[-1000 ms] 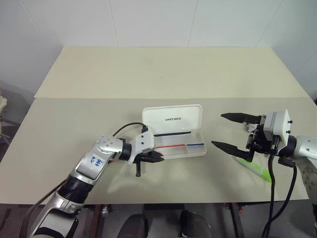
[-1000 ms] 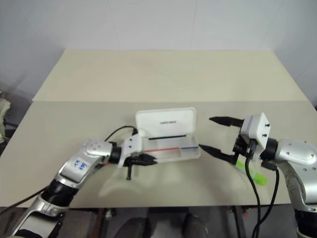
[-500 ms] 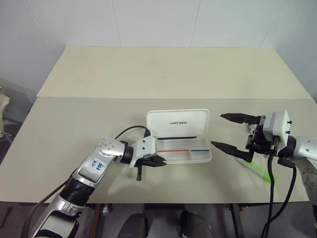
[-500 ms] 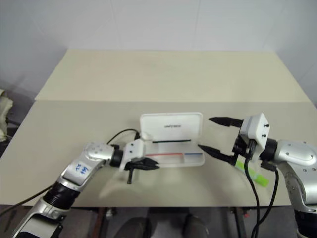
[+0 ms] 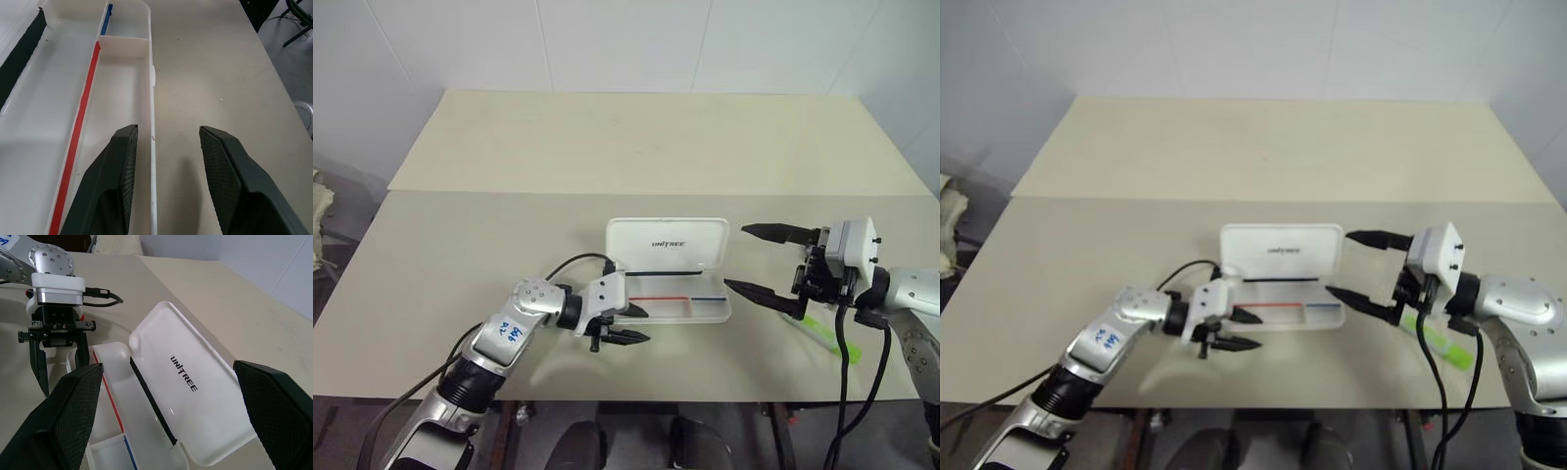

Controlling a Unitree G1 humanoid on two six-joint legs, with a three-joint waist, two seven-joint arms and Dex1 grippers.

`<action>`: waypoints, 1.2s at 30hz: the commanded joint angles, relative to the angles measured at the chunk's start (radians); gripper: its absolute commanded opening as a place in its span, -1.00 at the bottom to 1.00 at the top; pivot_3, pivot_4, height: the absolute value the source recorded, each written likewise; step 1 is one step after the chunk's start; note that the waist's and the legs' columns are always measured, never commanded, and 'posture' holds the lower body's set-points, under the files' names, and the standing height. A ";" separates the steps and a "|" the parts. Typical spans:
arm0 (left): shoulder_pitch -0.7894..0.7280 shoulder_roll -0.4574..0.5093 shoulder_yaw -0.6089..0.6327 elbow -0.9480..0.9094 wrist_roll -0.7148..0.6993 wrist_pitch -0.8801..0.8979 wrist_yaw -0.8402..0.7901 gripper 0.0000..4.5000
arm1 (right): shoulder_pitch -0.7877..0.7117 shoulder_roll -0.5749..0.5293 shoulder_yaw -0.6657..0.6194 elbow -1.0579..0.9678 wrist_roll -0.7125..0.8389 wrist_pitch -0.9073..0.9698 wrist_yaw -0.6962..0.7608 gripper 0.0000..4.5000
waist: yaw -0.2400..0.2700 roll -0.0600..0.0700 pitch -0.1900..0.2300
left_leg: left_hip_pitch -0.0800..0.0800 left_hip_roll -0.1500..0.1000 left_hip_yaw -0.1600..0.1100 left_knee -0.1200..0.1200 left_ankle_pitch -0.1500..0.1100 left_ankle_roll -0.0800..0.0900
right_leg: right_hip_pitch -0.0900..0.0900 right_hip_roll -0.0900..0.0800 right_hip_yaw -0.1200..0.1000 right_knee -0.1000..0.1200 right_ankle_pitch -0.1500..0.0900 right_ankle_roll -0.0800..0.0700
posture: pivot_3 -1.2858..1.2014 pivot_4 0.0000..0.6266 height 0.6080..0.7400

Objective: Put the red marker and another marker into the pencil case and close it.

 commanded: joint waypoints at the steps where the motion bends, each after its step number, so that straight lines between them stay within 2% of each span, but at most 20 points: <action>1: 0.018 0.008 0.043 -0.044 -0.032 -0.026 0.006 -0.05 | -0.014 0.010 0.003 -0.003 0.002 -0.012 -0.003 1.00 | -0.001 0.000 0.000 | 0.000 0.000 0.000 0.000 0.000 0.000 | 0.000 0.000 0.000 0.000 0.000 0.000 | 0.03 -0.52 1.00; 9: 0.074 -0.021 0.171 -0.059 -0.113 -0.078 0.058 -0.05 | -0.034 0.024 0.033 0.025 0.003 -0.018 0.016 1.00 | -0.002 0.000 0.000 | 0.000 0.000 0.000 0.000 0.000 0.000 | 0.000 0.000 0.000 0.000 0.000 0.000 | 0.03 -0.52 1.00; 10: 0.087 -0.031 0.198 -0.064 -0.135 -0.127 0.054 -0.05 | -0.041 0.028 0.041 0.031 0.002 -0.019 0.021 1.00 | -0.002 0.000 0.000 | 0.000 0.000 0.000 0.000 0.000 0.000 | 0.000 0.000 0.000 0.000 0.000 0.000 | 0.03 -0.52 1.00; 13: 0.121 -0.052 0.272 -0.111 -0.207 -0.172 0.059 0.33 | -0.062 0.037 0.061 0.054 0.009 -0.020 0.043 1.00 | -0.005 0.000 0.000 | 0.000 0.000 0.000 0.000 0.000 0.000 | 0.000 0.000 0.000 0.000 0.000 0.000 | 0.03 -0.52 1.00; 17: 0.167 -0.026 0.329 -0.175 -0.255 -0.143 0.079 0.91 | -0.089 0.044 0.078 0.085 0.022 -0.018 0.080 1.00 | -0.007 0.000 0.000 | 0.000 0.001 0.000 0.000 0.000 0.000 | 0.000 0.000 0.000 0.000 0.000 0.000 | 0.03 -0.52 1.00; 18: 0.189 -0.014 0.356 -0.203 -0.274 -0.138 0.084 0.97 | -0.097 0.043 0.086 0.094 0.024 -0.016 0.099 1.00 | -0.010 0.000 0.000 | 0.000 0.001 0.000 0.000 0.000 0.000 | 0.000 0.000 0.000 0.000 0.000 -0.001 | 0.03 -0.52 1.00; 25: 0.342 0.090 0.499 -0.323 -0.325 -0.096 0.125 0.97 | -0.146 0.035 0.121 0.150 0.021 -0.014 0.192 1.00 | -0.024 0.000 0.000 | 0.000 0.001 0.000 0.000 0.000 0.000 | 0.000 0.000 0.001 0.000 0.000 -0.001 | 0.03 -0.52 1.00; 28: 0.467 0.131 0.599 -0.350 -0.321 -0.114 0.138 0.97 | -0.186 0.041 0.135 0.188 0.012 -0.017 0.216 1.00 | -0.024 0.000 0.000 | 0.000 0.001 0.000 0.000 0.000 0.000 | -0.001 0.000 0.001 0.000 0.001 -0.001 | 0.03 -0.52 1.00; 36: 0.696 0.150 0.795 -0.366 -0.360 -0.159 0.127 0.97 | -0.250 0.054 0.163 0.262 -0.012 -0.032 0.263 1.00 | -0.020 -0.001 0.001 | 0.000 0.003 0.000 -0.001 -0.001 -0.001 | -0.001 0.000 0.001 0.000 0.001 -0.001 | 0.03 -0.52 1.00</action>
